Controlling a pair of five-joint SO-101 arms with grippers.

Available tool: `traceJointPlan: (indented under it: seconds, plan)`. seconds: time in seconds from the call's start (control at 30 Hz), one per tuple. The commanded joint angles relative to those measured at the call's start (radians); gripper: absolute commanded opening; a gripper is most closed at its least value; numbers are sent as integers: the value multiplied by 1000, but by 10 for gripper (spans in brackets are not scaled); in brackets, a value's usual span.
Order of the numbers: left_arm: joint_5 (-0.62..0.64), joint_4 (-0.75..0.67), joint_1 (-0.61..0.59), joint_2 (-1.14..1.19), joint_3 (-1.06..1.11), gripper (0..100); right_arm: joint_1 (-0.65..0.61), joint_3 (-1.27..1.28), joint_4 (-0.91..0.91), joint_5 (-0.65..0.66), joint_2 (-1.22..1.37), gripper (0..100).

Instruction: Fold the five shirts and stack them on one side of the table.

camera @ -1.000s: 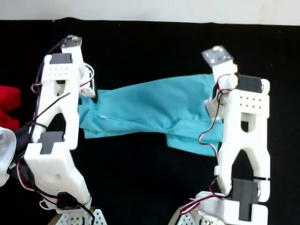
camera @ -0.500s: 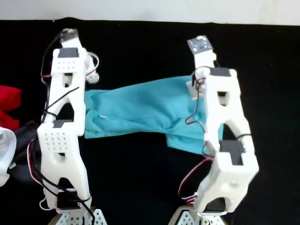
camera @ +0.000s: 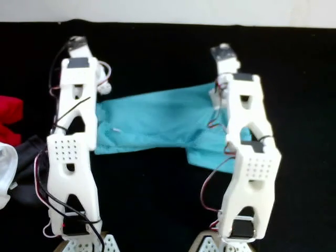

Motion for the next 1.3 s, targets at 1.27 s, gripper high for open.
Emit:
traceJointPlan:
  seconds: [1.27]
  plan:
    - [5, 453, 162, -36, -199, 8, 124, -246, 768, 0, -691, 51]
